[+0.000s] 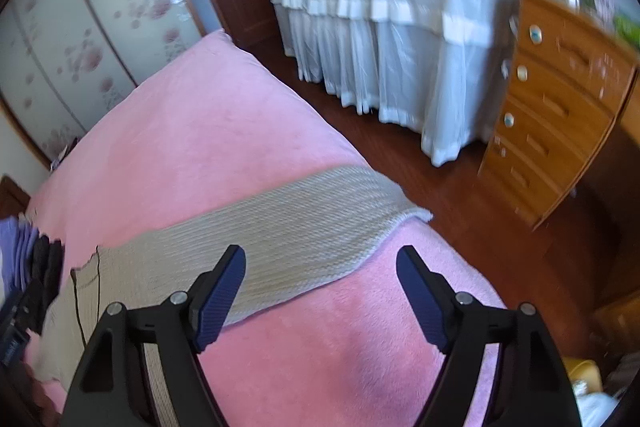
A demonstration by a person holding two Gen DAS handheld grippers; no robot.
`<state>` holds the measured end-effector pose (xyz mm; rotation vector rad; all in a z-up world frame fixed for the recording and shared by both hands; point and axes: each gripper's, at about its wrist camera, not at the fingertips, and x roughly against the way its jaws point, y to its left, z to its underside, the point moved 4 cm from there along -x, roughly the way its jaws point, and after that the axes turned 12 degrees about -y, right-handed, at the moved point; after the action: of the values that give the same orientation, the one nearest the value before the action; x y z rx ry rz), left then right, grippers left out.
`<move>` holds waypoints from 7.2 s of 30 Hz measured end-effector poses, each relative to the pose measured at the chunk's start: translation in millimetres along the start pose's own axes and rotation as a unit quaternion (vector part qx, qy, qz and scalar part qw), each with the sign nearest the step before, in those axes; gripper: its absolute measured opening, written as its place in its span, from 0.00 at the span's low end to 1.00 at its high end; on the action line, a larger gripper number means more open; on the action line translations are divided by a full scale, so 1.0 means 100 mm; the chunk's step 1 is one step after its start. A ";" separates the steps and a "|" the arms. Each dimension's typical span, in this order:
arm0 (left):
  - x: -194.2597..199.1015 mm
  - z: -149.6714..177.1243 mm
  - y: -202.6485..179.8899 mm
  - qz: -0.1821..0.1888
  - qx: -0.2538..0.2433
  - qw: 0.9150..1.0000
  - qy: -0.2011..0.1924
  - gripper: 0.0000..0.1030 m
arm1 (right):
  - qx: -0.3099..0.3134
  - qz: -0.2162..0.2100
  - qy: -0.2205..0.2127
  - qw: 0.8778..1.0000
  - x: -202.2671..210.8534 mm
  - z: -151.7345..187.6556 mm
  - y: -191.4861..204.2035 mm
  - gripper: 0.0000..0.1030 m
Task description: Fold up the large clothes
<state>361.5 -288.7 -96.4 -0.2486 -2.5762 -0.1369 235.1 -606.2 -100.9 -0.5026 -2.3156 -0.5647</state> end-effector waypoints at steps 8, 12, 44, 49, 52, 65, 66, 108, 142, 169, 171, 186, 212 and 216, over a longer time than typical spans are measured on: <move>-0.53 0.43 -0.71 0.004 -0.036 0.999 0.002 0.99 | -0.126 -0.021 0.072 0.989 -0.82 0.26 -0.59 0.53; -0.60 0.55 -0.87 0.014 -0.043 0.999 0.010 0.98 | -0.150 -0.020 0.085 0.985 -1.10 0.31 -0.66 0.52; 0.21 1.66 2.39 -0.094 0.178 0.972 0.120 0.96 | 0.340 -0.212 0.050 0.915 -0.22 1.91 2.95 0.23; 0.21 1.79 2.42 -0.081 0.188 0.971 0.127 0.96 | 0.285 -0.227 0.095 0.926 -0.10 2.25 2.79 0.41; 0.20 1.76 2.30 -0.055 0.187 0.973 0.123 0.96 | 0.232 -0.231 0.104 0.939 0.03 2.27 2.53 0.41; 0.01 1.95 1.78 0.093 0.251 0.946 0.183 0.63 | 0.095 -0.197 0.073 0.973 0.45 2.25 1.67 0.41; -0.01 1.99 1.77 0.106 0.270 0.938 0.190 0.61 | 0.099 -0.196 0.067 0.973 0.47 2.23 1.66 0.41; -0.89 1.41 3.33 -0.067 0.191 0.971 0.126 0.07 | 0.153 -0.069 0.040 0.985 -0.54 1.81 1.92 0.41; -0.31 1.27 3.40 -0.113 0.115 0.981 0.105 0.72 | 0.206 -0.050 0.018 0.977 0.03 1.92 2.09 0.41; 2.51 0.74 3.11 -0.025 0.090 0.995 -0.027 0.99 | 0.227 -0.123 -0.080 0.963 2.12 1.67 2.73 0.41; 2.61 0.75 3.17 -0.026 0.090 0.995 -0.032 0.99 | 0.232 -0.123 -0.084 0.961 2.21 1.66 2.77 0.41; 3.26 0.82 4.00 -0.036 0.136 0.989 -0.055 0.99 | 0.257 -0.177 -0.136 0.940 2.92 1.73 3.50 0.51; 2.42 1.81 7.04 -0.152 0.306 0.938 0.064 0.99 | 0.388 -0.288 -0.091 0.871 2.31 3.03 6.42 0.52; 2.09 2.13 7.63 -0.179 0.353 0.913 0.101 0.99 | 0.393 -0.288 -0.070 0.871 1.91 3.28 6.89 0.52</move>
<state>234.5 519.6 -130.2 0.4831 -2.2620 0.5983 271.5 174.5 -10.8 0.5674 -2.5619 0.2045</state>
